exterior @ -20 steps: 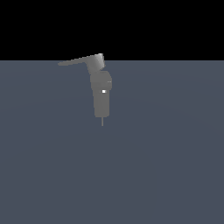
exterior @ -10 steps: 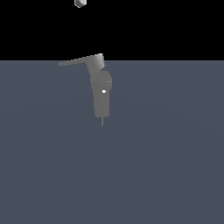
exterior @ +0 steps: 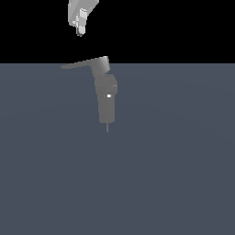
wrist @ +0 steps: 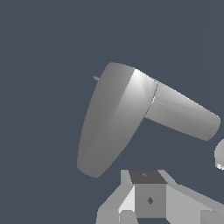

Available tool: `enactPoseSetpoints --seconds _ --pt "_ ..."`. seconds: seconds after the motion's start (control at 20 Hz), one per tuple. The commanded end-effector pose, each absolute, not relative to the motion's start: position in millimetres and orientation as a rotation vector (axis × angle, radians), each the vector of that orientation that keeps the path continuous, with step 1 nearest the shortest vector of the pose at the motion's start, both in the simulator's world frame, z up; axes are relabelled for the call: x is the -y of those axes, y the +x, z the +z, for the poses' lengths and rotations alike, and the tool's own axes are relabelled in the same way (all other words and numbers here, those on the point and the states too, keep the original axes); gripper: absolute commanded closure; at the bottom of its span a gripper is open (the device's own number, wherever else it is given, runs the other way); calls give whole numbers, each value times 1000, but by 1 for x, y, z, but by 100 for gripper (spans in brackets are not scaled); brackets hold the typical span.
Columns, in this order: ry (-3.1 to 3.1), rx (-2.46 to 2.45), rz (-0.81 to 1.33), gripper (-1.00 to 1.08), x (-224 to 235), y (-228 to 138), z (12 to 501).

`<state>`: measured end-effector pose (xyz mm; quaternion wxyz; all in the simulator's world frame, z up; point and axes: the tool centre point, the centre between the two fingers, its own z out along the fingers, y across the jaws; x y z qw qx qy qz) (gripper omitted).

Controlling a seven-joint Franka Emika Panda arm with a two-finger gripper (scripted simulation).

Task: Turn on the faucet by rotating a designated handle.

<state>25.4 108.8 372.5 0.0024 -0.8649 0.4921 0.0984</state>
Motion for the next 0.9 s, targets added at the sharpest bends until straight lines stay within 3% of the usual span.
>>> enactPoseSetpoints --seconds 0.0,0.85 --pt "-2680 -1639 310 108 -117 37 358" --pt "-2489 -2115 236 108 -168 87 274"
